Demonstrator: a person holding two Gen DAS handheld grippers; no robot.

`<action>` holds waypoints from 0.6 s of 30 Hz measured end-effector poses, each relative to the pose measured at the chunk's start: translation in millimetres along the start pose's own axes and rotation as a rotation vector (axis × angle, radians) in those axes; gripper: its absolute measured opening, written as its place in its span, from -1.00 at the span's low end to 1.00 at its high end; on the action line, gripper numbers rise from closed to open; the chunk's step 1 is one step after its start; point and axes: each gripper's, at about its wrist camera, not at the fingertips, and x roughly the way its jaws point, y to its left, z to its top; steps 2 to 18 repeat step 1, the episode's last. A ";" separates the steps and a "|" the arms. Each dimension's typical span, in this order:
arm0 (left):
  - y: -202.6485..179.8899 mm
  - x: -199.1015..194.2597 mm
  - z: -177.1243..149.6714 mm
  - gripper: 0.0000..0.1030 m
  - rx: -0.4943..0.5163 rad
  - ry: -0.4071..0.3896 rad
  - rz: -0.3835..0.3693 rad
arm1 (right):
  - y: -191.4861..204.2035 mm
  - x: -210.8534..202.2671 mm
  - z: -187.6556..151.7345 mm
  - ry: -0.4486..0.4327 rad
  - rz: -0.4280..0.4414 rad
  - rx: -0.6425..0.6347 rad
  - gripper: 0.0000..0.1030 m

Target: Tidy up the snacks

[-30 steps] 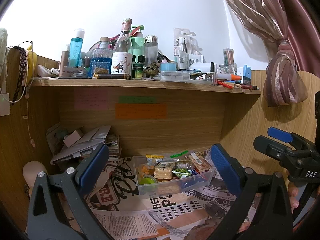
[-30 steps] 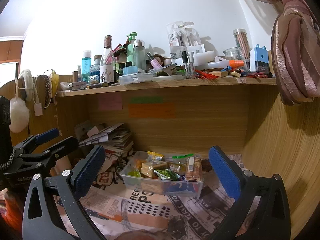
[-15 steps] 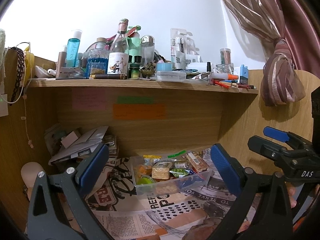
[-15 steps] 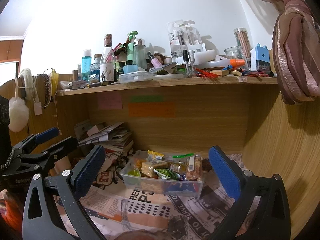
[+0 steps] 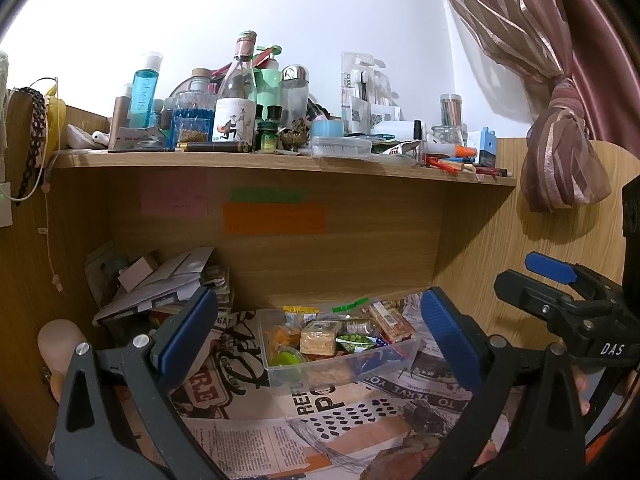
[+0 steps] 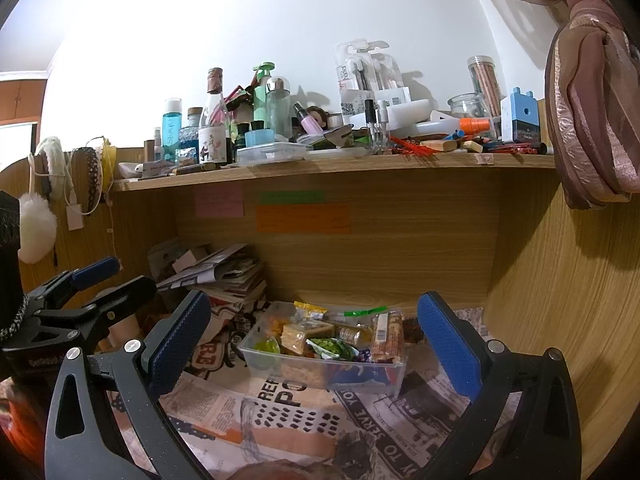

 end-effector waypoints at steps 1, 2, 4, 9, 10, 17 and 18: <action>0.0 0.6 -0.1 1.00 0.000 0.002 0.001 | -0.2 0.4 -0.3 0.000 -0.001 -0.001 1.00; 0.0 0.6 -0.1 1.00 0.000 0.002 0.001 | -0.2 0.4 -0.3 0.000 -0.001 -0.001 1.00; 0.0 0.6 -0.1 1.00 0.000 0.002 0.001 | -0.2 0.4 -0.3 0.000 -0.001 -0.001 1.00; 0.0 0.6 -0.1 1.00 0.000 0.002 0.001 | -0.2 0.4 -0.3 0.000 -0.001 -0.001 1.00; 0.0 0.6 -0.1 1.00 0.000 0.002 0.001 | -0.2 0.4 -0.3 0.000 -0.001 -0.001 1.00; 0.0 0.6 -0.1 1.00 0.000 0.002 0.001 | -0.2 0.4 -0.3 0.000 -0.001 -0.001 1.00; 0.0 0.6 -0.1 1.00 0.000 0.002 0.001 | -0.2 0.4 -0.3 0.000 -0.001 -0.001 1.00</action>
